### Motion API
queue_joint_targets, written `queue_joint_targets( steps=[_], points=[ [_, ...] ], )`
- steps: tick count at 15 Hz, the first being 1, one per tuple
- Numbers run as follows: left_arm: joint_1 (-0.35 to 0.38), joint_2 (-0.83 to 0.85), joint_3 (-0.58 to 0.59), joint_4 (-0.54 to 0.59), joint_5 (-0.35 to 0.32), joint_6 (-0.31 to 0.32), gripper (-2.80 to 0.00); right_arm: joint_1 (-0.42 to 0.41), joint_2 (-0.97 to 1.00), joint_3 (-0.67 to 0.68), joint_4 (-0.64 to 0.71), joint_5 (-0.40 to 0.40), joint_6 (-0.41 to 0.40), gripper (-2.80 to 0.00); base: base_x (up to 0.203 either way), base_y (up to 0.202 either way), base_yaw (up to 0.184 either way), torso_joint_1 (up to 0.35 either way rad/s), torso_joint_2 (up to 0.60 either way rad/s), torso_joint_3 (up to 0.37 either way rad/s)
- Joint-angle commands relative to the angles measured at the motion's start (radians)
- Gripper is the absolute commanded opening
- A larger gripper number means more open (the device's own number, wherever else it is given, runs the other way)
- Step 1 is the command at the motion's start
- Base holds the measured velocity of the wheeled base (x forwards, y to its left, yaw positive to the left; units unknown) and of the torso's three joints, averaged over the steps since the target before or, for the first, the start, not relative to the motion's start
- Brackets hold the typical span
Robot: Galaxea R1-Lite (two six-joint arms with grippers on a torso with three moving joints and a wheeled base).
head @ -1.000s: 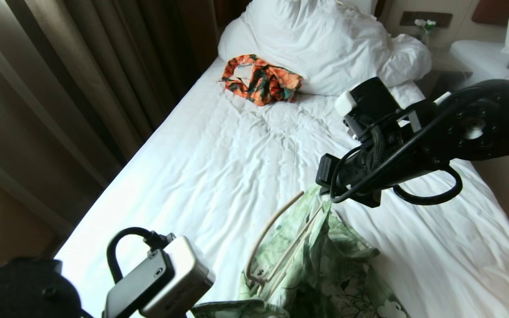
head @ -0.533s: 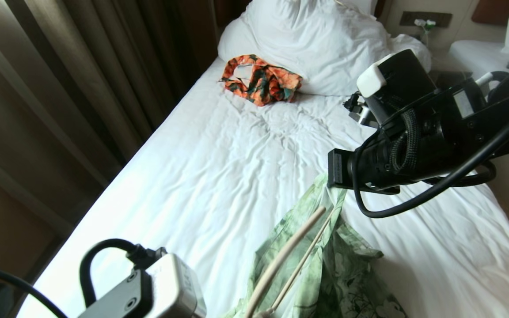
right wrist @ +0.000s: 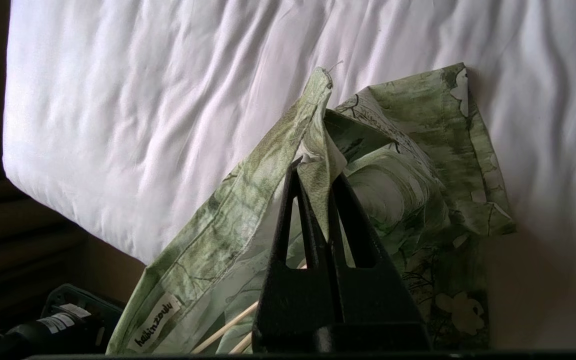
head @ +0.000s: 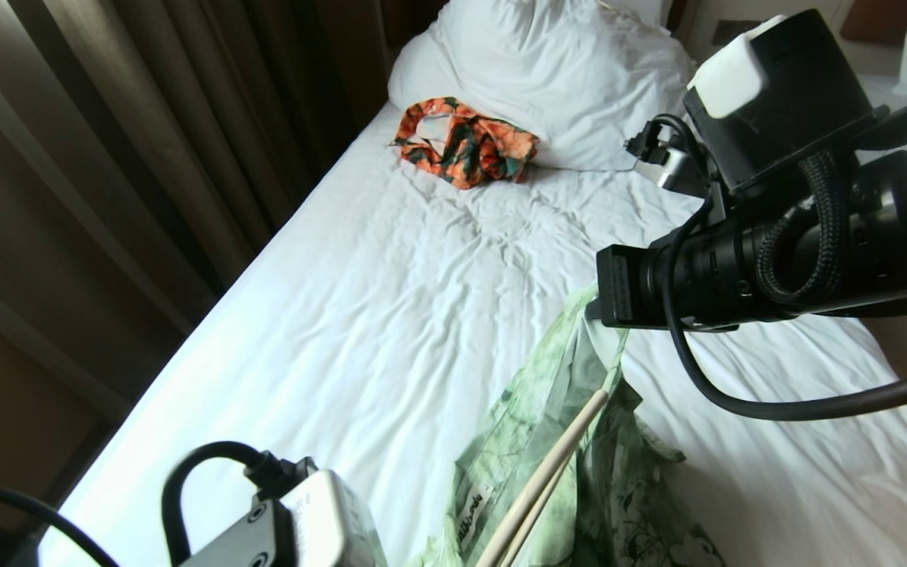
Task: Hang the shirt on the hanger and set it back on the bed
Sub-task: Hook the other side of the shirt onto the hanger
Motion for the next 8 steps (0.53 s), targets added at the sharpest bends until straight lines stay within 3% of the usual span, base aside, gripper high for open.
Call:
queue_joint_targets(
  steps=[1,5,8],
  points=[
    [0.006,0.035,-0.012,-0.006,0.001,-0.002,-2.8,0.016,-0.035,0.003,0.004,0.001,0.002,-2.8,0.0,0.0,0.0,0.0,0.0,0.0],
    [0.049,0.126,-0.057,-0.012,-0.011,-0.001,-2.8,0.019,-0.073,0.022,0.002,0.013,-0.014,-2.8,0.0,0.0,0.0,0.0,0.0,0.0],
    [0.134,0.181,-0.074,-0.081,-0.115,0.001,-2.8,0.015,-0.126,0.046,0.002,0.103,-0.013,-2.8,0.0,0.0,0.0,0.0,0.0,0.0]
  ],
)
